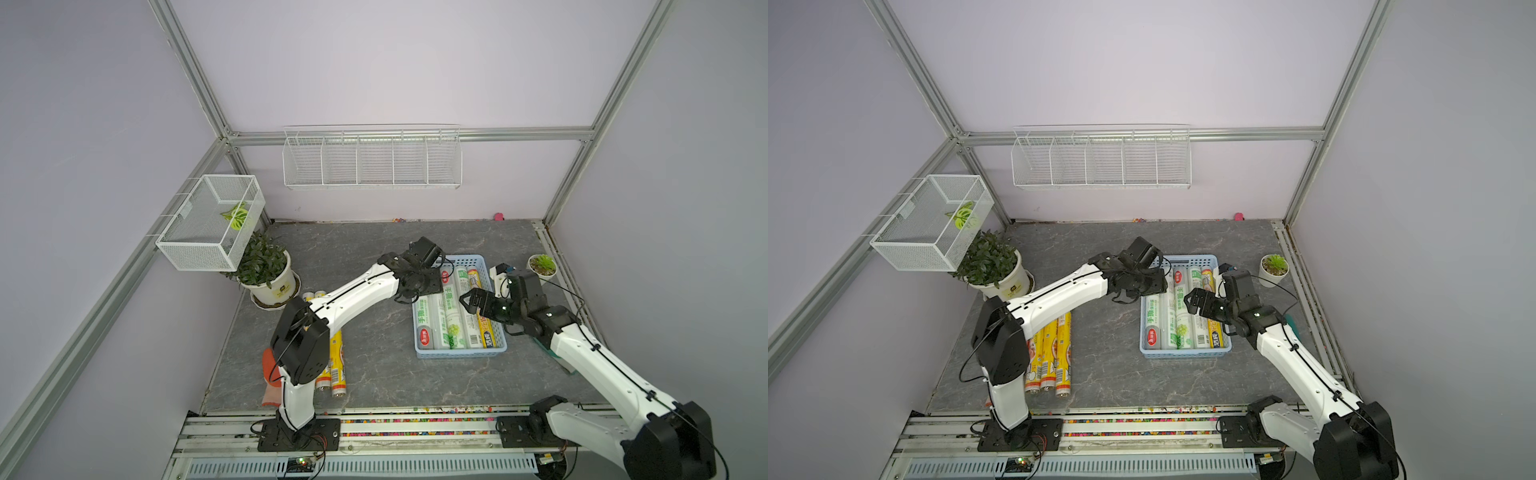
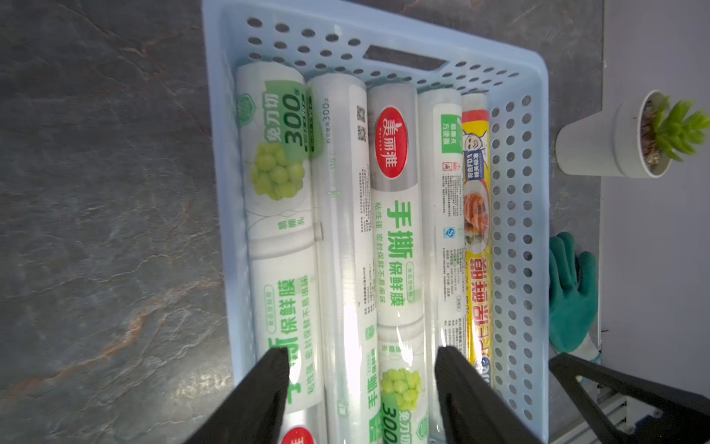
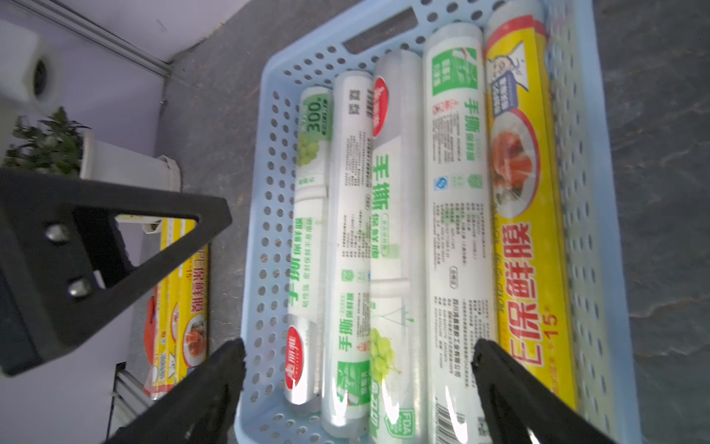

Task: Put the plastic wrap into the basket
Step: Place the plastic wrap in the basket, then pick up the plastic wrap from the center of the board.

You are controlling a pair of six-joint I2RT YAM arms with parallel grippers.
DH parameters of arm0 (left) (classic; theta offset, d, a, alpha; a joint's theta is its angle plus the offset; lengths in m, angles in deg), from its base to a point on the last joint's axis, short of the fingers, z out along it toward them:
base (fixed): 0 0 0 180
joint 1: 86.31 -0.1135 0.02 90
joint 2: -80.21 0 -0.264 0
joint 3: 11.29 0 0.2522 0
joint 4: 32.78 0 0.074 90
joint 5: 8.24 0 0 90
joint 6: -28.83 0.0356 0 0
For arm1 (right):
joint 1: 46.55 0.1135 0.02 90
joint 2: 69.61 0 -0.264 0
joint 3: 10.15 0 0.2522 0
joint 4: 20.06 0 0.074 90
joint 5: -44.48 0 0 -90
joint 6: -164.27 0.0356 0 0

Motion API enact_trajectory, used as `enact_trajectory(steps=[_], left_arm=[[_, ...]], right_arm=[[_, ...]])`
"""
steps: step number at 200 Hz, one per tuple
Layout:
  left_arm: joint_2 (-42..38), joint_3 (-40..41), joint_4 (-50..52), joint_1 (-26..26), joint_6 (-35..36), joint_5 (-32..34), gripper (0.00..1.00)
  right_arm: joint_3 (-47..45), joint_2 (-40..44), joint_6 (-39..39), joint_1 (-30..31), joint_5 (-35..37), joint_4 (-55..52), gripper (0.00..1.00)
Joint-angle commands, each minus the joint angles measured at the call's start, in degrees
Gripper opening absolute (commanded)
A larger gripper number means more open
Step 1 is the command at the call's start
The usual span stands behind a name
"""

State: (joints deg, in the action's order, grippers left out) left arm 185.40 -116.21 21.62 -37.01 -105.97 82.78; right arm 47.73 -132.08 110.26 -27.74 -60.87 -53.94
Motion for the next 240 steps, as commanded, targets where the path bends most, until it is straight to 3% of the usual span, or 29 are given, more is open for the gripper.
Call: enact_trajectory(steps=[1,41,103,183,240], left_arm=[[-4.9,5.09,-3.2,0.23,-1.0,6.23,0.68],[-13.62,13.78,-2.58,-0.96,-2.48,14.69,0.68],[-29.93,32.45,-5.84,-9.3,-3.37,15.33,0.68],[-51.57,53.04,-9.09,-25.23,1.26,9.89,0.66],[-51.52,56.71,-9.13,-33.0,0.73,2.71,0.59]], right_arm=[[-0.27,0.91,1.13,1.56,-2.59,4.92,0.97],[3.75,-2.66,-0.25,8.64,1.48,5.77,0.98],[10.57,-11.7,-2.85,19.77,7.35,7.02,0.98],[24.86,-27.3,-7.56,33.32,15.31,3.3,0.98],[33.01,-35.51,-9.13,38.3,17.49,-0.95,0.98]])
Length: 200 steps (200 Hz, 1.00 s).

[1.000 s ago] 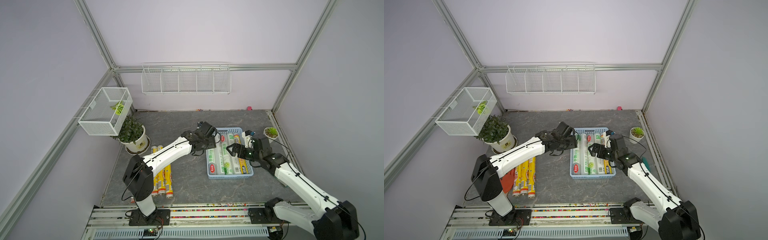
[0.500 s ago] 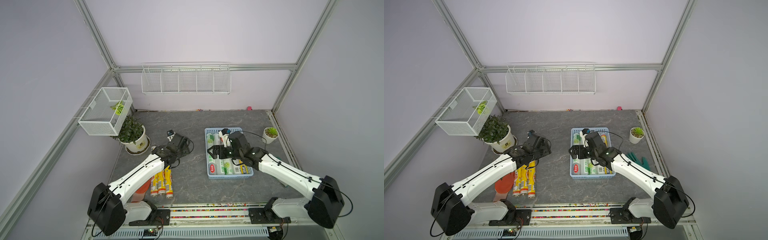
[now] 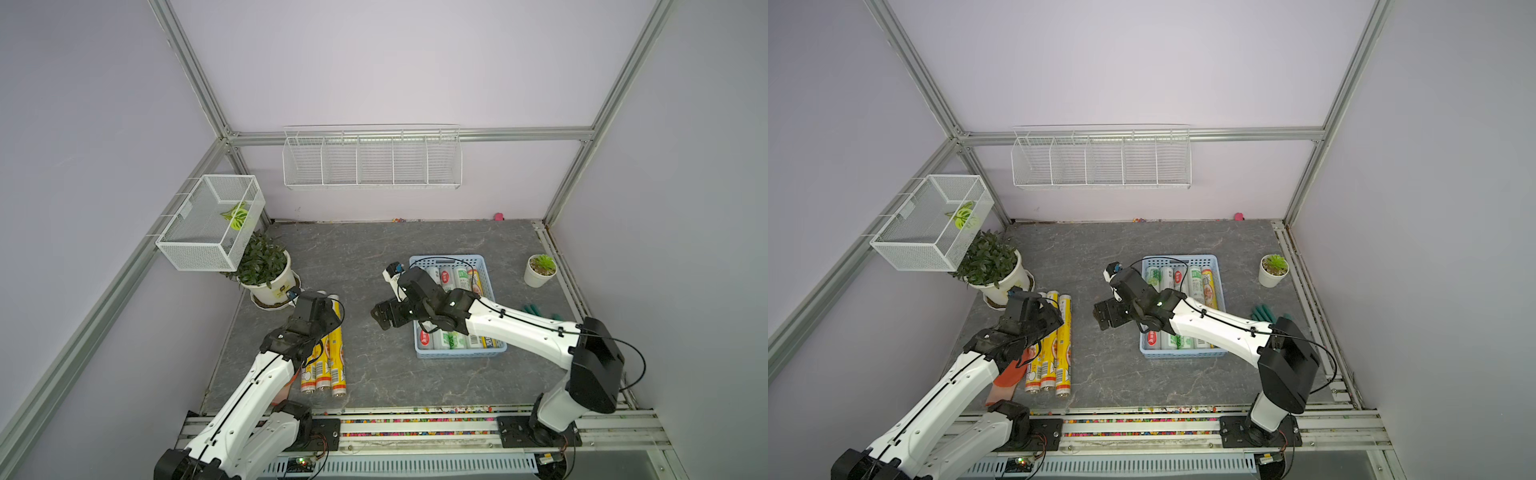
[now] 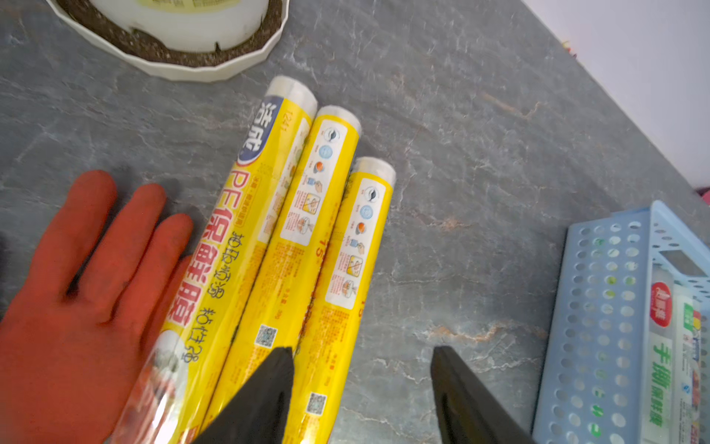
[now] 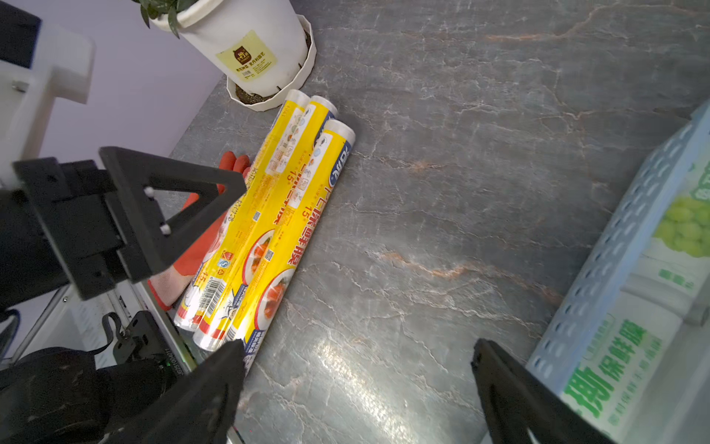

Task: Put the plastic wrap into the basket
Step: Pick up the plastic wrap from the center of the board.

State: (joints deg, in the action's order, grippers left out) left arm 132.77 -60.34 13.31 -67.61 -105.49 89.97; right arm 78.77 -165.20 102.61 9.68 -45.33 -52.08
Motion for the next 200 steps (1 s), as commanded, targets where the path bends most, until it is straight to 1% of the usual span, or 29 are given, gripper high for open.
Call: enact_trajectory(steps=[1,23,37,63,95,118,144,200], left_arm=[[1.22,0.84,-0.76,-2.55,0.18,-4.63,0.59],[2.62,1.6,-1.75,-6.75,0.09,-9.47,0.55],[2.91,2.06,-2.35,-7.95,0.02,-11.26,0.54],[3.52,2.59,-2.85,-7.89,-0.26,-12.07,0.54],[5.18,2.4,-2.1,-7.95,-1.0,-10.99,0.53],[6.97,2.37,-3.47,-7.93,-0.76,-11.12,0.53],[11.01,0.76,-3.63,-7.89,0.52,-14.17,0.52],[20.5,-2.09,-4.64,-7.89,3.71,-16.98,0.53]], right_arm=[[2.04,-2.53,-1.46,0.89,1.89,-2.82,0.97],[3.4,-4.53,-0.7,1.06,1.44,-3.77,0.98],[4.17,-5.42,-0.59,1.07,1.13,-4.5,0.97],[4.6,-5.84,-0.36,1.04,1.31,-5.31,0.98],[3.91,-5.62,0.08,1.01,1.31,-5.01,0.98],[3.77,-5.9,-0.14,1.0,1.44,-4.92,0.98],[3.94,-6.15,-0.29,1.0,1.3,-4.9,0.98],[3.55,-6.67,0.52,1.06,0.87,-4.7,0.98]])
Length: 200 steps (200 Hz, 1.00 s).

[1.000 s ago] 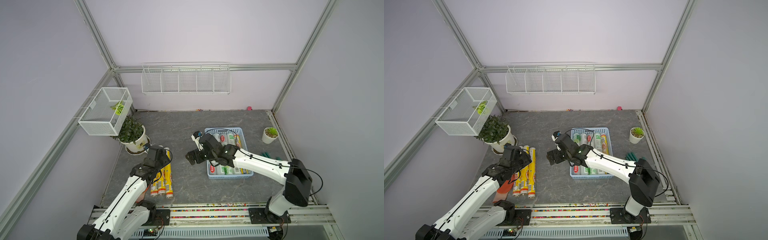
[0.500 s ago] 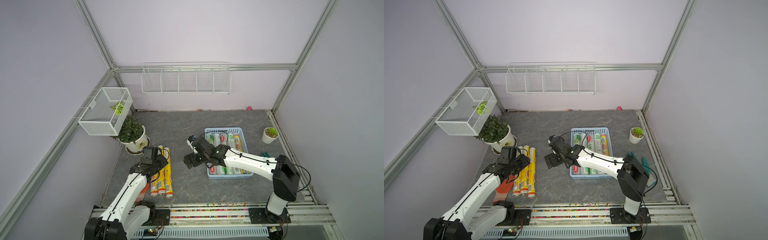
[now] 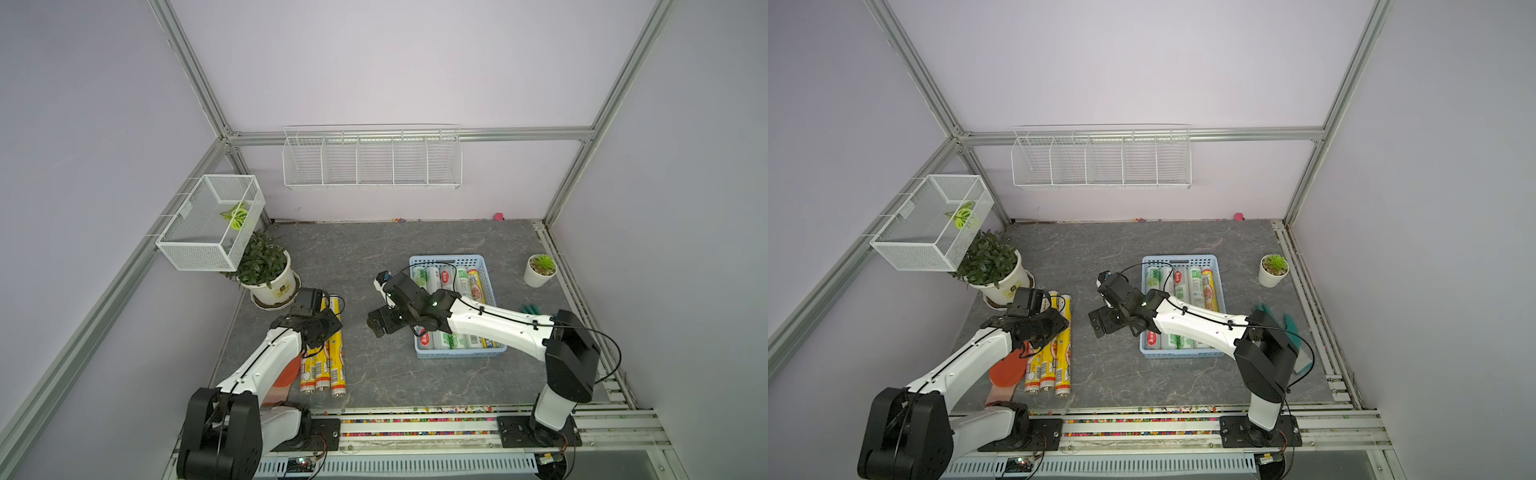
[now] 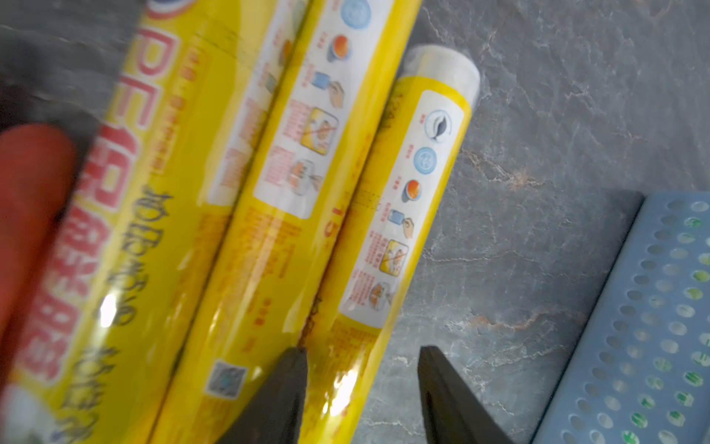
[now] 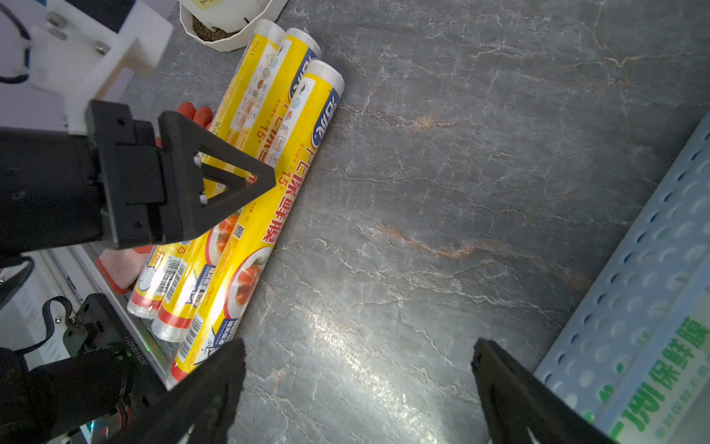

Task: Put the plastic wrap into the basket
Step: Pick up the plastic wrap from the center of the board.

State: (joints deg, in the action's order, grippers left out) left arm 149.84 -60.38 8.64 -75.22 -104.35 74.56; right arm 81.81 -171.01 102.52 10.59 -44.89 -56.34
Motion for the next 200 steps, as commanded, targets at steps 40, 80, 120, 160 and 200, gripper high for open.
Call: enact_trajectory(steps=[40,80,120,160,200], left_arm=[[6.48,-2.69,-0.09,-0.33,3.38,-1.87,0.54],[9.47,-4.46,1.96,1.01,4.18,-1.31,0.62],[14.55,-9.46,8.38,7.64,3.32,6.87,0.68],[17.92,-10.28,8.98,9.74,2.65,8.1,0.66],[21.08,-12.1,11.28,10.92,4.28,9.39,0.65]], right_arm=[[0.49,-0.9,0.34,0.11,1.05,-0.65,0.98],[0.9,-1.77,0.29,0.09,1.11,-0.9,0.98],[0.58,-1.05,0.9,0.07,4.24,-1.81,0.97],[-2.77,2.09,4.53,-0.12,10.54,-2.03,0.97],[-7.02,5.14,6.98,-1.13,11.98,0.73,0.97]])
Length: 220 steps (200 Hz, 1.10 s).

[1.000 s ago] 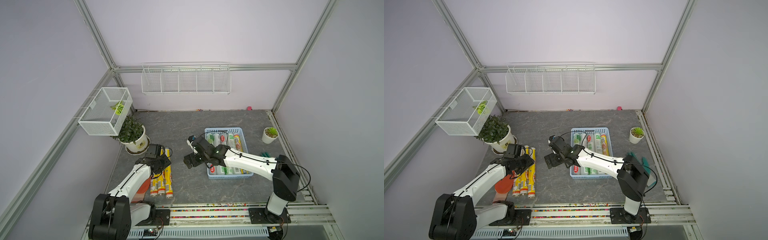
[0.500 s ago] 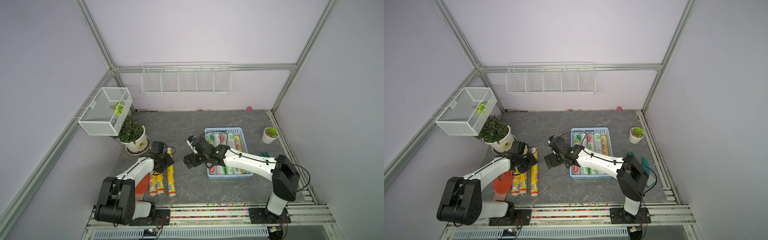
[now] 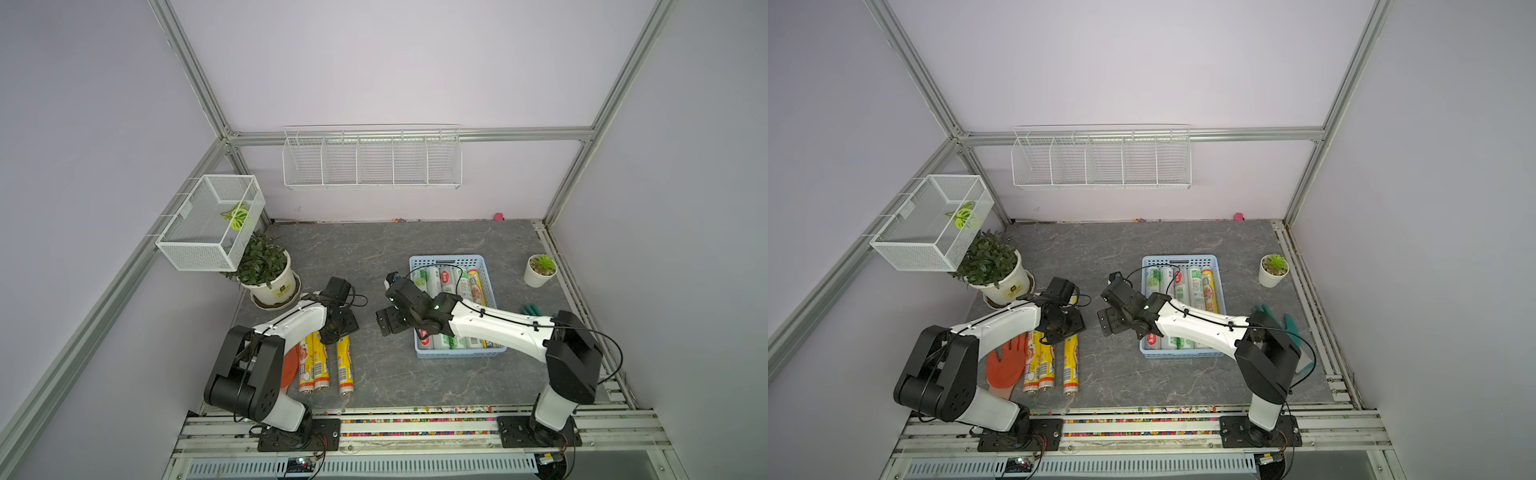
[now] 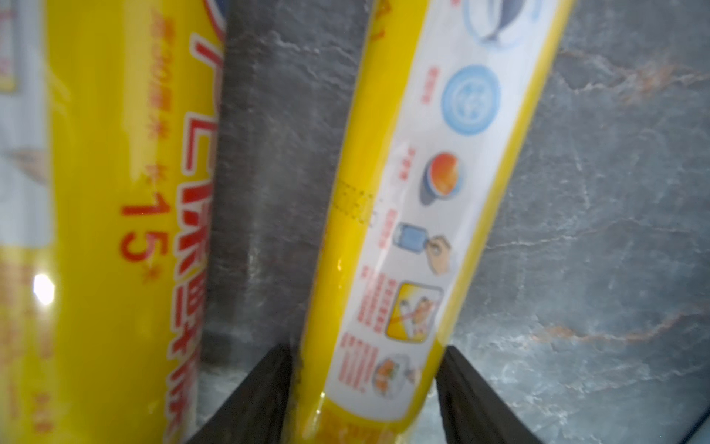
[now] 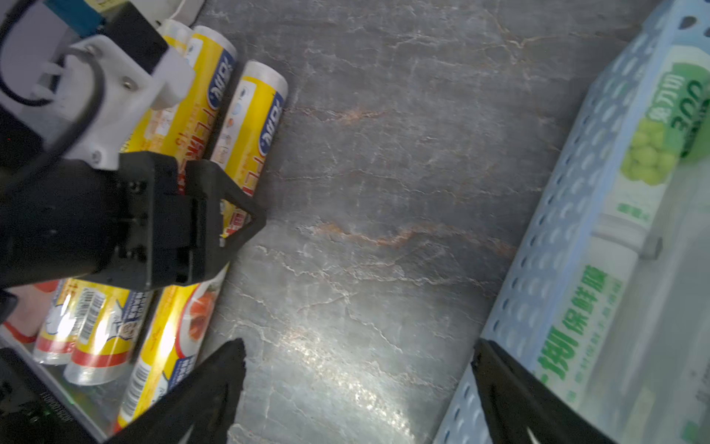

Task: Put the plastic wrap into the basket
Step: Pick up the plastic wrap from the center of the board.

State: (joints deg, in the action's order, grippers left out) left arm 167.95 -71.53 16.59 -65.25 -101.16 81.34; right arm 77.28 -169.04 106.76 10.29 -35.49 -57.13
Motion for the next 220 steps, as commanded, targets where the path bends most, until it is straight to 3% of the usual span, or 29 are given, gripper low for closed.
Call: enact_trajectory(steps=[1,88,104,166,201,220], left_arm=[[3.09,-1.01,3.41,0.98,1.07,2.71,0.64],[7.03,-2.49,5.16,4.12,1.29,3.43,0.52],[6.37,-2.42,5.25,4.34,1.18,3.45,0.35],[-2.66,-5.11,5.68,4.95,1.89,-1.21,0.15],[-10.89,-7.85,5.51,5.05,1.72,-4.09,0.13],[-15.36,-8.13,1.15,5.04,2.55,-9.46,0.13]], right_arm=[[-2.58,3.23,2.75,-0.88,2.57,1.65,0.98],[-3.49,3.66,3.38,-1.41,1.54,2.8,0.97],[-3.47,4.14,3.39,-1.44,2.46,2.56,0.97],[-6.1,9.25,3.2,-2.08,6.64,2.89,0.97],[-9.8,14.79,3.28,-3.18,10.0,4.38,0.97],[-12.38,18.28,3.62,-4.48,11.6,5.1,0.97]])
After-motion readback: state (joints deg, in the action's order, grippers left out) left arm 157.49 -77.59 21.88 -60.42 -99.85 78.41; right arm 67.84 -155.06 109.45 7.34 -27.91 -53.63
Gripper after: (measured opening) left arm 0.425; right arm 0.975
